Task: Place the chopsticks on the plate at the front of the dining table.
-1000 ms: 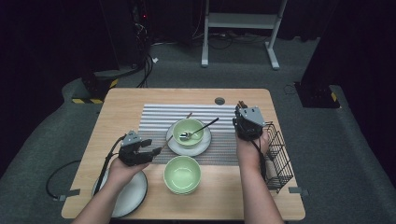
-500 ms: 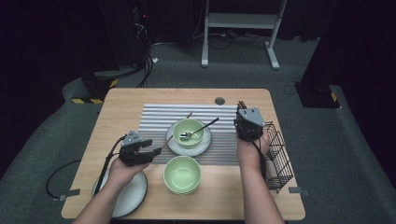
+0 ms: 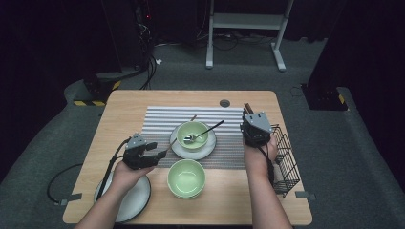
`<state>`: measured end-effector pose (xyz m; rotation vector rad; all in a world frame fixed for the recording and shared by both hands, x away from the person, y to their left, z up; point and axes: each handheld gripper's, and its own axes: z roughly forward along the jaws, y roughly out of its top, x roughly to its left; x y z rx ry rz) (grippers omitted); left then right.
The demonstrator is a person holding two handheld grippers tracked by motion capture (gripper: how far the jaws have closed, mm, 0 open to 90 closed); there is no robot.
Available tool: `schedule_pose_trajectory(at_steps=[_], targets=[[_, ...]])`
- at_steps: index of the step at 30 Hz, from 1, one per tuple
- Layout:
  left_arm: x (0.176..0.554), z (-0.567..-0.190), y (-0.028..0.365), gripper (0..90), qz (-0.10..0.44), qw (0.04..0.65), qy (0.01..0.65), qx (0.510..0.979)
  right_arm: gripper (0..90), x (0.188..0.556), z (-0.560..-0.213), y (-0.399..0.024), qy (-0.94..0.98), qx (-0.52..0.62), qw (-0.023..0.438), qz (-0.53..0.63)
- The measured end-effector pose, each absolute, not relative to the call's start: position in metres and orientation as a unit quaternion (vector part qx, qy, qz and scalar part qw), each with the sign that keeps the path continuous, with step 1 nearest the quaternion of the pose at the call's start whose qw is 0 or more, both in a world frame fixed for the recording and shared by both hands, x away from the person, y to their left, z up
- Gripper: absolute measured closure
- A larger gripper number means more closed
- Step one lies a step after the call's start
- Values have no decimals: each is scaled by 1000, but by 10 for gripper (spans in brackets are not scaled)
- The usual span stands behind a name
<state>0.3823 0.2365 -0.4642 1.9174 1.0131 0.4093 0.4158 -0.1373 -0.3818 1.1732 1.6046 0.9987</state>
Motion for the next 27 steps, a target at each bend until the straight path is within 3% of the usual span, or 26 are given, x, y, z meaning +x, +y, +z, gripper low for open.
schedule_pose_trajectory(at_steps=[27], targets=[[381, -467, 231, 419, 162, 450, 409, 777, 777, 374, -370, -157, 633, 455, 468, 416]])
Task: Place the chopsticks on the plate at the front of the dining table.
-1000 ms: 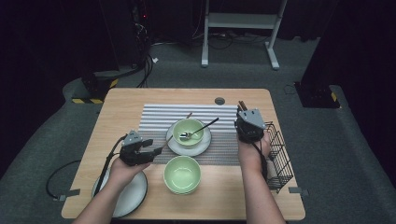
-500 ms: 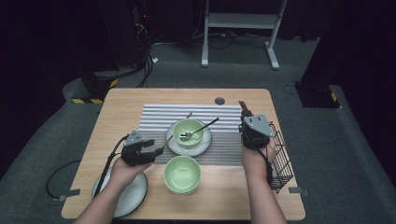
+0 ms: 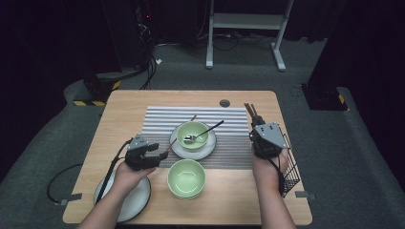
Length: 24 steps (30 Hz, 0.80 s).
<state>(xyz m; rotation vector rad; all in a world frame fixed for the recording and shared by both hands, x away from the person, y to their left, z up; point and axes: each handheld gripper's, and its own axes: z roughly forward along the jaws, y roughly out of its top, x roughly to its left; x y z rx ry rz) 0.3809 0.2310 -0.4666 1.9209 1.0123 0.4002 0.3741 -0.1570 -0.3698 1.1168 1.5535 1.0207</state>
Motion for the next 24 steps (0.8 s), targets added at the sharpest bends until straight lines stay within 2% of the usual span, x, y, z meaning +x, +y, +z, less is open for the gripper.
schedule_pose_trajectory(at_steps=[24], targets=[[381, -468, 228, 422, 159, 451, 410, 777, 836, 371, -354, -167, 617, 449, 499, 411]])
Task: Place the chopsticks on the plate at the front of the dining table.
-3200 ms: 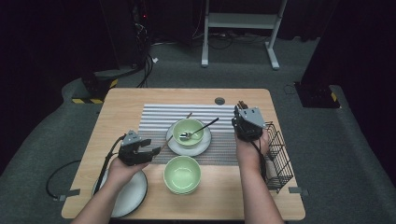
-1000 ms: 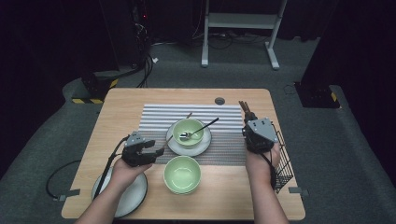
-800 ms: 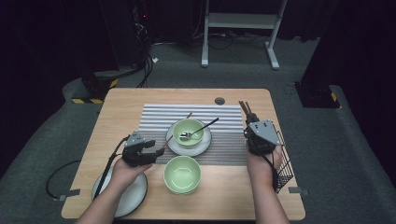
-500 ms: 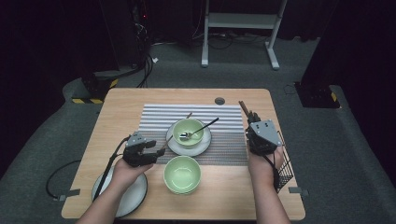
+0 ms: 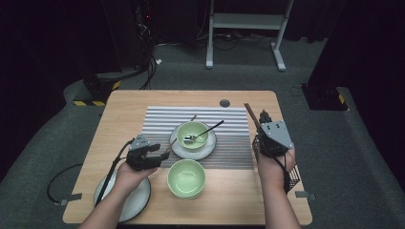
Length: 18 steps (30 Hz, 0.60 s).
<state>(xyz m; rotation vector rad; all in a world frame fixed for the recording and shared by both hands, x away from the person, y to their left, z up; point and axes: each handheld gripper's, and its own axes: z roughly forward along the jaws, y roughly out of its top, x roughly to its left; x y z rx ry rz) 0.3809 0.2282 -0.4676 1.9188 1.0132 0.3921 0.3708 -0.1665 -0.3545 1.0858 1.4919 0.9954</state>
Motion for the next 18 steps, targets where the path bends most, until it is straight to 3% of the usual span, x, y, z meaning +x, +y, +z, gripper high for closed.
schedule_pose_trajectory(at_steps=[18], targets=[[381, -466, 229, 419, 158, 453, 410, 776, 837, 368, -341, -162, 604, 437, 511, 428]])
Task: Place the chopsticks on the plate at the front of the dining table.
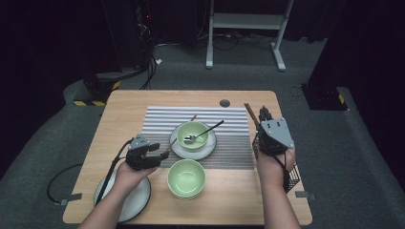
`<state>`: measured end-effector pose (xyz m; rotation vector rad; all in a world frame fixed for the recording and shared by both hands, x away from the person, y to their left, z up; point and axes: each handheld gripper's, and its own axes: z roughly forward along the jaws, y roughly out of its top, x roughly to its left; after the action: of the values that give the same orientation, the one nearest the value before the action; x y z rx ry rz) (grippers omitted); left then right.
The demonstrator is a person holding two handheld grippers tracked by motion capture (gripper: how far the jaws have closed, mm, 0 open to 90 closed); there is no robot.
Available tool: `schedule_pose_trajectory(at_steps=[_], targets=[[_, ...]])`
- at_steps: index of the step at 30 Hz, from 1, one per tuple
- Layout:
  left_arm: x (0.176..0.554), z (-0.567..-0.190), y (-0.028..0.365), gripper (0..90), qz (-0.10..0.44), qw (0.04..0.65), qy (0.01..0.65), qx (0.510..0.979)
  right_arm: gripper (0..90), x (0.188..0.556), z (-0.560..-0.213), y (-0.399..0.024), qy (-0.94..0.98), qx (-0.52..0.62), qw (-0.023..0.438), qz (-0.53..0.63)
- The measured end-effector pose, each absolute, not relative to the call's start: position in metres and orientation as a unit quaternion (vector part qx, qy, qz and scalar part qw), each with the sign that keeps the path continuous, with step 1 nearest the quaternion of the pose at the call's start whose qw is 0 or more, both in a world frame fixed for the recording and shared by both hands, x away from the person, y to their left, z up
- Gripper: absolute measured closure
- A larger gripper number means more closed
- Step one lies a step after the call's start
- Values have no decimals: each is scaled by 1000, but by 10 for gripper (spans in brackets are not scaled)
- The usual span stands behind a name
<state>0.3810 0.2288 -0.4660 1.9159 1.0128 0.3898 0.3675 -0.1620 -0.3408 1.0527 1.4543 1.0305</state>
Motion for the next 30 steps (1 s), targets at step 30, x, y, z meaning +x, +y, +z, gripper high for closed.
schedule_pose_trajectory(at_steps=[30], targets=[[380, -466, 228, 415, 162, 452, 404, 779, 837, 352, -297, -152, 568, 401, 541, 473]])
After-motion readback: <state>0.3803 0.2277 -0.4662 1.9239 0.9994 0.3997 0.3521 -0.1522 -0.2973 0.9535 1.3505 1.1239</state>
